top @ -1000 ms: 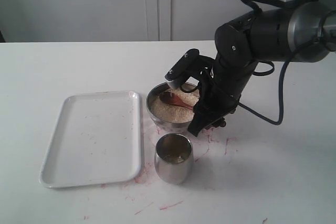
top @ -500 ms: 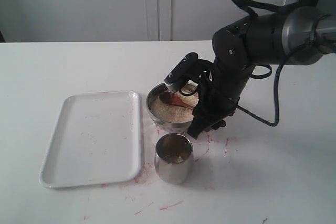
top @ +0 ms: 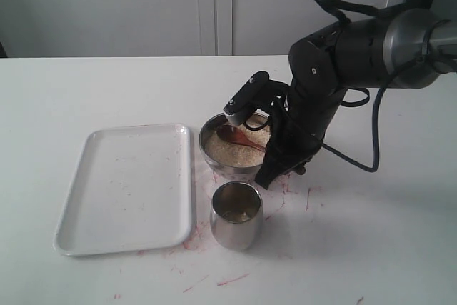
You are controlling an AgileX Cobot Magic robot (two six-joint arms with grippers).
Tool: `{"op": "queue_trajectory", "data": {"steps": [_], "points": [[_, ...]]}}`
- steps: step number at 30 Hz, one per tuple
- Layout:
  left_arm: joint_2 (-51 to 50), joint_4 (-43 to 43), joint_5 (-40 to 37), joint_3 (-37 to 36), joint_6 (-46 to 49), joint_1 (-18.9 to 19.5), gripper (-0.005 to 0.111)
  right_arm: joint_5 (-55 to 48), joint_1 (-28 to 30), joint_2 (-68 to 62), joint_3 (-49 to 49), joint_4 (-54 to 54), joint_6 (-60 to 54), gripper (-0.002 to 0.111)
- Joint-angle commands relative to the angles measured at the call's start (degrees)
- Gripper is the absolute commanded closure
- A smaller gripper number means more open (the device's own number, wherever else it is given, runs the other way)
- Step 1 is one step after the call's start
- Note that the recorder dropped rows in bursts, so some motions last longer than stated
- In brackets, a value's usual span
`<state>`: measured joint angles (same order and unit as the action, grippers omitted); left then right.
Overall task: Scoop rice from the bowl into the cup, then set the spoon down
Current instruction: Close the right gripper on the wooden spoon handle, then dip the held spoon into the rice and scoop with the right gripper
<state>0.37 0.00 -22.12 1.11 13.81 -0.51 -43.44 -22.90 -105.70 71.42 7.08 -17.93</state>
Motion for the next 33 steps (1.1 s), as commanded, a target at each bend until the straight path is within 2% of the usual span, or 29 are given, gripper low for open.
{"op": "queue_trajectory", "data": {"steps": [1,15,33], "points": [[-0.4,0.0,-2.3,-0.5,-0.3,-0.2,0.092,0.3,0.1,-0.1,-0.2,1.2,0.1,0.089],[-0.4,0.0,-2.3,-0.5,-0.3,-0.2,0.092,-0.4,0.1,-0.1,-0.2,3.2,0.1,0.108],[-0.4,0.0,-2.3,-0.5,-0.3,-0.2,0.092,-1.9,0.1,7.2,-0.2,7.8,0.1,0.108]]}}
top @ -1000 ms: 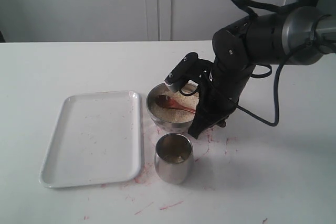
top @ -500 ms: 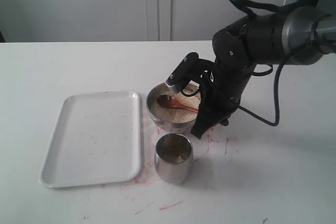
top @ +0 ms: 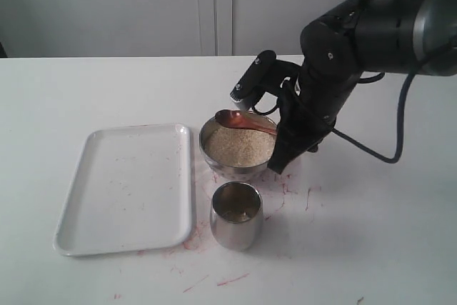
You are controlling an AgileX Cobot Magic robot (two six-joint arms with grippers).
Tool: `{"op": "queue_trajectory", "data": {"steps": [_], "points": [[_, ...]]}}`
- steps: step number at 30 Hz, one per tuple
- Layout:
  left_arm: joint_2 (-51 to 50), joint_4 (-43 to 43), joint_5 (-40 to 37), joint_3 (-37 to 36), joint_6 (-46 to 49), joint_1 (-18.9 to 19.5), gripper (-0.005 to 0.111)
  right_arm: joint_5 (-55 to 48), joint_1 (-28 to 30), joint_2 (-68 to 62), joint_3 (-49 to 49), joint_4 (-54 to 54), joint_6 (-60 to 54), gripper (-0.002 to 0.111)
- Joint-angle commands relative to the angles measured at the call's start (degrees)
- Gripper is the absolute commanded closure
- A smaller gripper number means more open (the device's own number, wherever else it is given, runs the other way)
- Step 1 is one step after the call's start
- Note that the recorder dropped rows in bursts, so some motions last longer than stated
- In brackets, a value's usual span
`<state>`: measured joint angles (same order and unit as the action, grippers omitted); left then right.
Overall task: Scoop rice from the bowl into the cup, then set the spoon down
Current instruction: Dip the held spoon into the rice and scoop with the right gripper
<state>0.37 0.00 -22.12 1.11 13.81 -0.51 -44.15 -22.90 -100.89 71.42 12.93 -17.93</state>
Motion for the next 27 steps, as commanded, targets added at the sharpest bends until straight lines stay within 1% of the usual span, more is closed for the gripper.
{"op": "queue_trajectory", "data": {"steps": [1,8,11,21,27], "points": [[-0.4,0.0,-2.3,-0.5,-0.3,-0.2,0.092,-1.9,0.1,2.9,-0.2,2.6,0.1,0.108],[-0.4,0.0,-2.3,-0.5,-0.3,-0.2,0.092,-6.2,-0.2,5.7,0.0,7.6,0.1,0.108],[-0.4,0.0,-2.3,-0.5,-0.3,-0.2,0.092,-8.6,-1.2,6.6,0.0,11.2,0.3,0.108],[-0.4,0.0,-2.3,-0.5,-0.3,-0.2,0.092,-15.4,-8.1,7.0,0.0,29.6,6.6,0.108],[-0.4,0.0,-2.3,-0.5,-0.3,-0.2,0.092,-18.1,-11.7,6.7,0.0,37.1,8.2,0.108]]}}
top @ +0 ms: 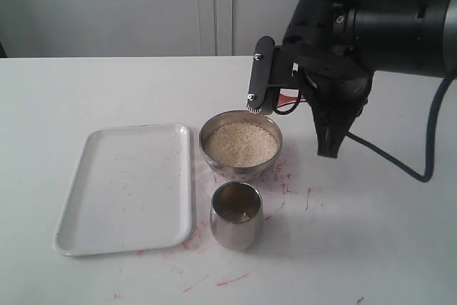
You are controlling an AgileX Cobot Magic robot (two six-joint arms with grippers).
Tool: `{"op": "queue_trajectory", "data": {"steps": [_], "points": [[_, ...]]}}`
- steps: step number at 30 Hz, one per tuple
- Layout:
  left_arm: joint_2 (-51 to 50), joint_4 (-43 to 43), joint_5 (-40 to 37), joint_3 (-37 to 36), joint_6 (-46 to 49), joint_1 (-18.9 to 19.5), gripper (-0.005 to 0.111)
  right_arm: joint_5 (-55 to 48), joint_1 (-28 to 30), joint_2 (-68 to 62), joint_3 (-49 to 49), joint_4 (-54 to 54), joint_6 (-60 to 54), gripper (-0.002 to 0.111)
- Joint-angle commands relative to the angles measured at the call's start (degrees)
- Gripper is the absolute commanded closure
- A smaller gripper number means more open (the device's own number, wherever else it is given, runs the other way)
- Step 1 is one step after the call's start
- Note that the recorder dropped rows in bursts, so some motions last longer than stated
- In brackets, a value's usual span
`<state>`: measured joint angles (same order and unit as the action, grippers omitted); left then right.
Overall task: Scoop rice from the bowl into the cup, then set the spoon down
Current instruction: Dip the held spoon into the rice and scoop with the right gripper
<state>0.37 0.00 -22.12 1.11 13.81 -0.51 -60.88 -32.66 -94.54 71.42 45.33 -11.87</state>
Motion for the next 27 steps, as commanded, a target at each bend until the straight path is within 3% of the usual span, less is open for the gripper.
{"op": "queue_trajectory", "data": {"steps": [1,10,27], "points": [[-0.4,0.0,-2.3,-0.5,-0.3,-0.2,0.092,-1.3,-2.4,0.2,0.0,5.0,2.1,0.108],[-0.4,0.0,-2.3,-0.5,-0.3,-0.2,0.092,-3.3,-5.1,-3.4,-0.1,7.3,2.0,0.108],[-0.4,0.0,-2.3,-0.5,-0.3,-0.2,0.092,-3.9,-5.1,-10.1,-0.1,8.7,2.0,0.108]]}}
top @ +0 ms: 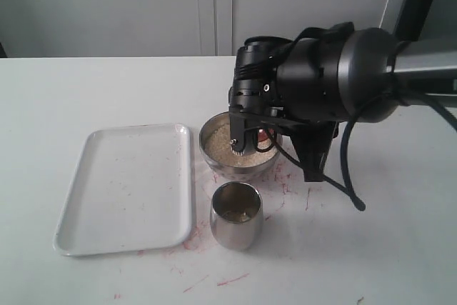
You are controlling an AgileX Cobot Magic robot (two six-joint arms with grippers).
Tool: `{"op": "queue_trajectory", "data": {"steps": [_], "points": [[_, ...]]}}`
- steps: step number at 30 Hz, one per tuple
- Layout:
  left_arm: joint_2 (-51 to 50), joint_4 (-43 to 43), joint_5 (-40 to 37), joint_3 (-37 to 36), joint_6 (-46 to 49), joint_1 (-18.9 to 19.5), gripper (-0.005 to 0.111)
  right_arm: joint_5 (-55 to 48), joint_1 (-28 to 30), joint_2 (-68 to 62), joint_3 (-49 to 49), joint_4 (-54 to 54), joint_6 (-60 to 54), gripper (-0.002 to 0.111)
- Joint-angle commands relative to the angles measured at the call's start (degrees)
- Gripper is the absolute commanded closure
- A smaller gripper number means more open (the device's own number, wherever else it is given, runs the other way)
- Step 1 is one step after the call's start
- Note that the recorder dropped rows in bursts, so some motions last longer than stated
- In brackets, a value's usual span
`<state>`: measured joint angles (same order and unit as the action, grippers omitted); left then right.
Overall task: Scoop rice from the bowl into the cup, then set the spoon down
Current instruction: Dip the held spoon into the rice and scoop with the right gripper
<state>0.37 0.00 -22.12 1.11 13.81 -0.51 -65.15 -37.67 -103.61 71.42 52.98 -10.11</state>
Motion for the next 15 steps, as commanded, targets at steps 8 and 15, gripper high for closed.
{"op": "queue_trajectory", "data": {"steps": [8,15], "points": [[-0.4,0.0,-2.3,-0.5,-0.3,-0.2,0.092,2.3,-0.1,-1.6,-0.1,1.0,0.2,0.108],[-0.4,0.0,-2.3,-0.5,-0.3,-0.2,0.092,2.3,-0.1,-3.2,-0.1,1.0,0.2,0.108]]}}
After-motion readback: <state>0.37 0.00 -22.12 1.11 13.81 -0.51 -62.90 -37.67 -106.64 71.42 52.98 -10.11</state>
